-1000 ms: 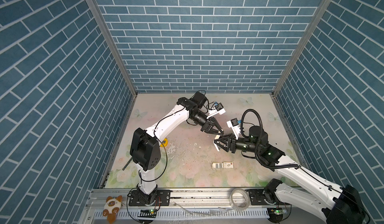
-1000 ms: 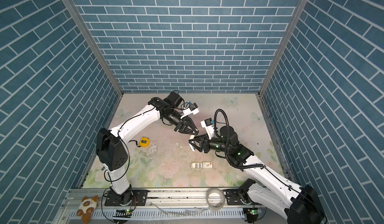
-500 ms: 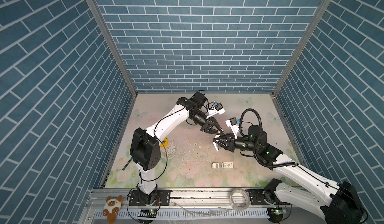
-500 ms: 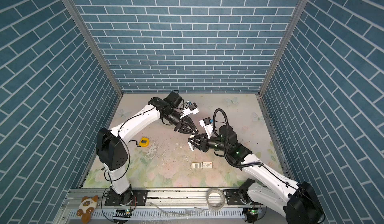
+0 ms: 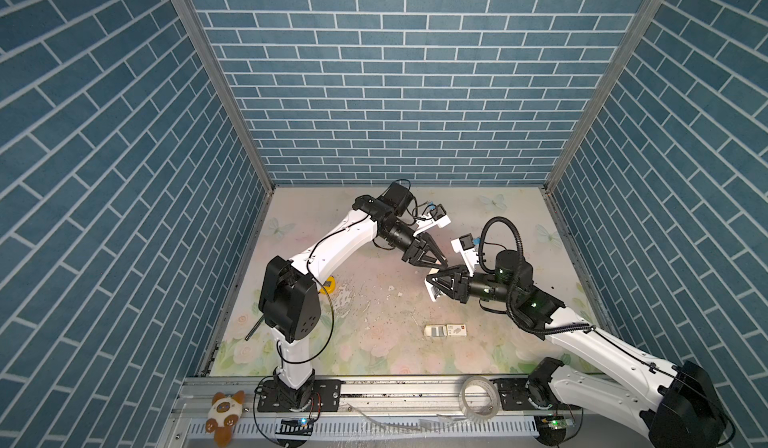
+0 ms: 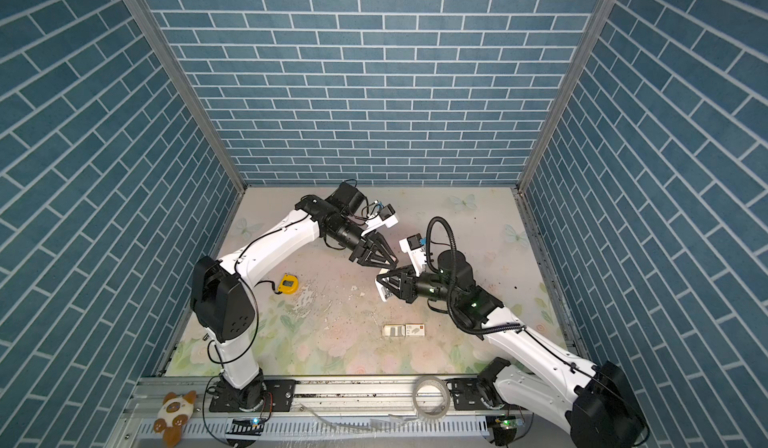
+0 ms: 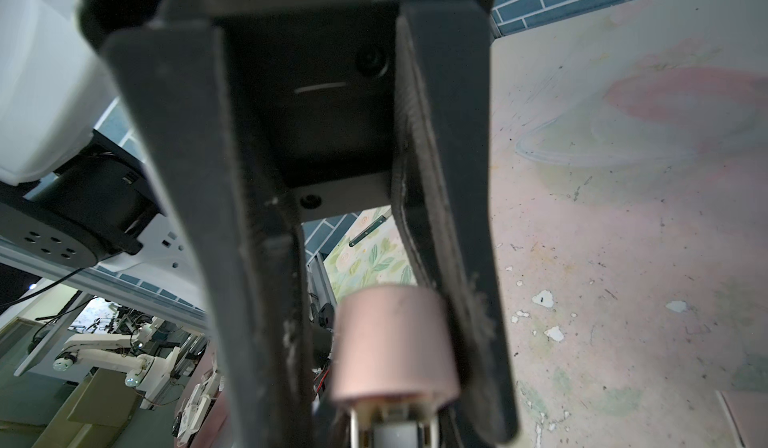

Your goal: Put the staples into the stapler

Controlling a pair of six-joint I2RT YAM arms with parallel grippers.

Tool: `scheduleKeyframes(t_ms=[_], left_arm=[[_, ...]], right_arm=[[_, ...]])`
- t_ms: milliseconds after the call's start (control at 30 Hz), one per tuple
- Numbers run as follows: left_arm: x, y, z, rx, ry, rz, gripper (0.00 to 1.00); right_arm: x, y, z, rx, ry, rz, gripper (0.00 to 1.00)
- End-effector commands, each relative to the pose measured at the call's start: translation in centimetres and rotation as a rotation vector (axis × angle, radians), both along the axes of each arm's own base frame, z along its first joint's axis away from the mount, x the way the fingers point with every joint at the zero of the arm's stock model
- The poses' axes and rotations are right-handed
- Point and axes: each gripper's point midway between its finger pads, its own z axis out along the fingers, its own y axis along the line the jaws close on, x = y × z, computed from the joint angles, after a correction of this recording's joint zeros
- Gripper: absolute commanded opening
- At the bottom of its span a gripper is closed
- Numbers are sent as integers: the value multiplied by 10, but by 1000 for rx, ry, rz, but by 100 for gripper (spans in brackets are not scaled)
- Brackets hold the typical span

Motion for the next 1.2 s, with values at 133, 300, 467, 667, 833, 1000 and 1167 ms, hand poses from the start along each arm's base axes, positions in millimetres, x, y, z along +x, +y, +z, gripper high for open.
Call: scheduleKeyframes(t_ms=[133, 300, 467, 667, 833, 1000, 1167], left_arm=[[2, 6, 8, 12, -92, 49, 64], [18, 16, 7, 38, -135, 108, 66], [40, 41, -1, 150, -307, 193, 67], [55, 65, -18, 272, -477, 246, 66], [60, 72, -33, 323, -553, 230, 66], [75, 74, -49, 365, -618, 241, 67], [75, 70, -62, 375, -595, 219, 67]], right_arm=[[11, -6, -11, -65, 8, -55, 18], [19, -20, -29, -158, 25, -124, 17], [31, -55, -55, -330, 53, -258, 18], [50, -107, -87, -480, 113, -432, 19], [65, -132, -115, -598, 130, -523, 19], [81, -142, -146, -724, 152, -556, 19], [93, -143, -164, -775, 161, -570, 19]])
